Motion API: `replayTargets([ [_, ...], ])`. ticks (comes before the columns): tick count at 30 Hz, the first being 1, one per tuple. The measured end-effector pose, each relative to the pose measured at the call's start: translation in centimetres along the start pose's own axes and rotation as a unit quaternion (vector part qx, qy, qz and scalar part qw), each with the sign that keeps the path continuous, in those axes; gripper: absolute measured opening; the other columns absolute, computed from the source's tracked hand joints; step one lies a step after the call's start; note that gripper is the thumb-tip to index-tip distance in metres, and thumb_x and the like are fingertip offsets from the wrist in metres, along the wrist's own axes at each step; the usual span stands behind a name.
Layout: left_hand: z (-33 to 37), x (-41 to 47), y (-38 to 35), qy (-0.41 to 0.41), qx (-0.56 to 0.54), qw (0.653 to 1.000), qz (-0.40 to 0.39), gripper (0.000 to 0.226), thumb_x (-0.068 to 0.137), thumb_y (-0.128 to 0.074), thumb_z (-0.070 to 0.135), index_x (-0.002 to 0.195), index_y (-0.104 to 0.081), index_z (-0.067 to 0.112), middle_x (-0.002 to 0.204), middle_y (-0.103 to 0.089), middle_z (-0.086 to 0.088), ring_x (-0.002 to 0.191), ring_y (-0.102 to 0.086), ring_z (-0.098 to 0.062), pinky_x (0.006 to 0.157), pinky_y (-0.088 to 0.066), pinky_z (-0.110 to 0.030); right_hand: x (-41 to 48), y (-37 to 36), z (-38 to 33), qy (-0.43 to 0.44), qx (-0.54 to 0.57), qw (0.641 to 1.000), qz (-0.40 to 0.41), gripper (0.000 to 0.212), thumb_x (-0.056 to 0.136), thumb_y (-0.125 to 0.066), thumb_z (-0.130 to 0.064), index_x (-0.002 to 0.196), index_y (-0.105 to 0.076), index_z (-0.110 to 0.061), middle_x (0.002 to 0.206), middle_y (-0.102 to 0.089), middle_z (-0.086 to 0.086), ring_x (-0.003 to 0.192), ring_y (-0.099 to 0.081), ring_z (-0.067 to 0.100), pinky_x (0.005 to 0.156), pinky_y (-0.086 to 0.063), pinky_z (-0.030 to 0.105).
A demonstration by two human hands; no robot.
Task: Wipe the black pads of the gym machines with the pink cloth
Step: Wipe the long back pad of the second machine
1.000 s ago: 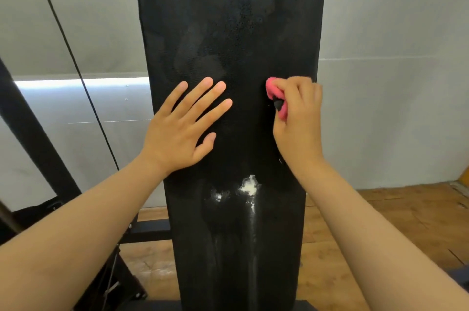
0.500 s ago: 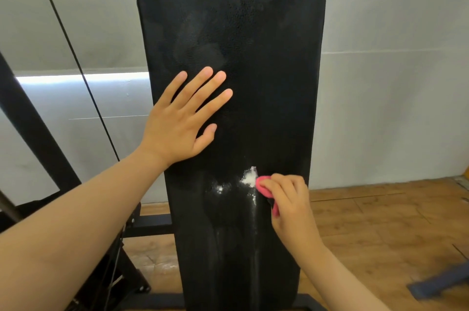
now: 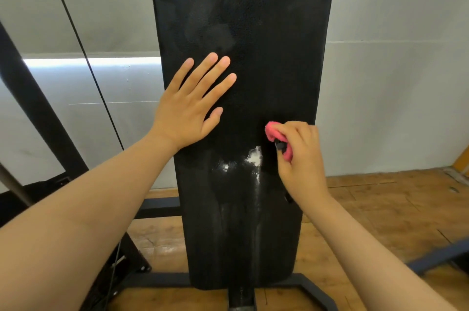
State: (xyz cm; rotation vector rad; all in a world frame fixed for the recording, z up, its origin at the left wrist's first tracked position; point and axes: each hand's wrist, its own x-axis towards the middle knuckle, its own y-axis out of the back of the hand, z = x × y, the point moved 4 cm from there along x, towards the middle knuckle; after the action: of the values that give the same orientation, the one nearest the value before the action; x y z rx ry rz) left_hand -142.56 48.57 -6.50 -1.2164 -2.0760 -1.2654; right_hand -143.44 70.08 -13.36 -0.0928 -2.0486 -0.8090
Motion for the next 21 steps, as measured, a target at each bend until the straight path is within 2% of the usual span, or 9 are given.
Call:
replayTargets([
  [4, 0.1, -0.6, -0.2, 0.010, 0.000, 1.000, 0.007, 0.061, 0.095, -0.043, 0.031, 0.152, -0.027, 0.017, 0.158, -0.021, -0.010, 0.147, -0.016, -0.028, 0.120, -0.011, -0.048, 1.0, -2.1, -1.5, 0.026, -0.046, 0.999, 0.000, 0.046, 0.080, -0.053, 0.004, 0.123, -0.062, -0.010, 0.116, -0.060, 0.006, 0.105, -0.051, 0.023, 0.085, -0.048, 0.033],
  [8, 0.3, -0.5, -0.2, 0.016, 0.008, 1.000, 0.005, 0.061, 0.095, -0.042, 0.033, 0.152, -0.026, 0.018, 0.159, -0.021, -0.010, 0.147, -0.016, -0.028, 0.119, -0.012, -0.048, -3.2, -4.1, -0.6, 0.016, -0.064, 0.998, -0.003, 0.055, 0.074, -0.059, 0.010, 0.124, -0.062, -0.013, 0.117, -0.061, 0.002, 0.105, -0.051, 0.019, 0.082, -0.047, 0.033],
  [11, 0.4, -0.7, -0.4, 0.016, 0.017, 1.000, 0.001, 0.062, 0.095, -0.041, 0.034, 0.152, -0.024, 0.019, 0.159, -0.021, -0.009, 0.147, -0.015, -0.027, 0.119, -0.011, -0.047, -7.5, -5.4, 0.6, 0.017, -0.079, 0.995, -0.060, 0.070, 0.061, -0.070, 0.016, 0.122, -0.061, -0.017, 0.115, -0.062, -0.001, 0.103, -0.053, 0.018, 0.078, -0.048, 0.033],
  [13, 0.3, -0.7, -0.4, 0.017, 0.019, 1.000, 0.002, 0.062, 0.095, -0.040, 0.034, 0.153, -0.024, 0.019, 0.159, -0.021, -0.009, 0.147, -0.016, -0.027, 0.119, -0.012, -0.047, -9.6, -5.9, 1.0, 0.012, -0.069, 0.991, -0.117, 0.071, 0.060, -0.073, 0.016, 0.120, -0.062, -0.020, 0.115, -0.062, -0.004, 0.102, -0.055, 0.018, 0.077, -0.050, 0.032],
  [15, 0.2, -0.7, -0.5, 0.019, 0.022, 1.000, 0.006, 0.062, 0.095, -0.041, 0.035, 0.153, -0.024, 0.019, 0.159, -0.021, -0.009, 0.147, -0.015, -0.027, 0.119, -0.011, -0.046, -10.4, -5.5, 0.9, 0.009, -0.047, 0.989, -0.137, 0.067, 0.061, -0.072, 0.015, 0.117, -0.064, -0.020, 0.114, -0.062, -0.004, 0.103, -0.054, 0.015, 0.079, -0.050, 0.031],
  [19, 0.3, -0.7, -0.6, 0.020, 0.023, 0.999, 0.014, 0.062, 0.094, -0.041, 0.035, 0.152, -0.025, 0.019, 0.158, -0.022, -0.009, 0.147, -0.016, -0.027, 0.119, -0.012, -0.046, -5.7, -3.2, -0.3, -0.021, -0.017, 0.998, -0.059, 0.047, 0.074, -0.055, 0.003, 0.118, -0.065, -0.011, 0.113, -0.061, 0.002, 0.109, -0.050, 0.018, 0.088, -0.049, 0.035],
  [21, 0.3, -0.6, -0.5, 0.019, 0.018, 0.999, 0.019, 0.061, 0.094, -0.042, 0.034, 0.152, -0.027, 0.018, 0.158, -0.024, -0.009, 0.146, -0.018, -0.028, 0.119, -0.013, -0.047, -2.8, -2.8, -0.9, -0.012, -0.043, 0.999, -0.023, 0.046, 0.078, -0.047, -0.003, 0.120, -0.064, -0.009, 0.114, -0.062, 0.005, 0.106, -0.052, 0.023, 0.085, -0.048, 0.035],
])
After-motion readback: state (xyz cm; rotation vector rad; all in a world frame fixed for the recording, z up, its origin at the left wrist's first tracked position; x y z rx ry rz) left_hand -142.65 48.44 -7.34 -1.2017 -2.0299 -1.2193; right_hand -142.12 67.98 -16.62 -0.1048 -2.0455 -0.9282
